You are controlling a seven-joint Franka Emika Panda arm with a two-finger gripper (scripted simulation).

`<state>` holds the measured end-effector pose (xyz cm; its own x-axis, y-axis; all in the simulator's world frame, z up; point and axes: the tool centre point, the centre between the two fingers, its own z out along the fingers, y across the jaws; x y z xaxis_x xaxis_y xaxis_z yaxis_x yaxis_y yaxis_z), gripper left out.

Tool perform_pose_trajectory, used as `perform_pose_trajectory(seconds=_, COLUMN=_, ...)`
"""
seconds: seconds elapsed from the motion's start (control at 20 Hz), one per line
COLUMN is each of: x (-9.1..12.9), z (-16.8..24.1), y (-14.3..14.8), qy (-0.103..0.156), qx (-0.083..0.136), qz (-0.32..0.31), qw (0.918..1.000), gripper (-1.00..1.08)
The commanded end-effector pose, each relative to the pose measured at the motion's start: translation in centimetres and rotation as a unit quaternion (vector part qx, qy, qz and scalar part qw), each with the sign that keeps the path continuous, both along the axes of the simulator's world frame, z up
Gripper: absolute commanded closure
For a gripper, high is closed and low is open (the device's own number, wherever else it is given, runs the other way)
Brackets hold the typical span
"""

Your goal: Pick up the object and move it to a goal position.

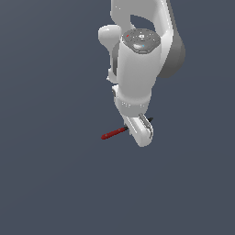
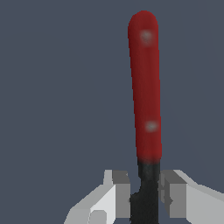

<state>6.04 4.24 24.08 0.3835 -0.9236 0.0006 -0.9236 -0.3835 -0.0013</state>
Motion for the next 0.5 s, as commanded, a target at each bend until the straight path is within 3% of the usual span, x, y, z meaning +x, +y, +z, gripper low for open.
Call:
perform_pose_trajectory(seconds=0.0, x=0.0, z=1.7, y=-0.1, qy=0.001, qx=0.000, qz=0.000, qw=1.0000, gripper=1.08)
perform_pose_trajectory(seconds=0.45, x=0.1, z=4.1, y=-0.2, qy=0.001, qx=0.000, qz=0.001, qw=1.0000, gripper=1.08)
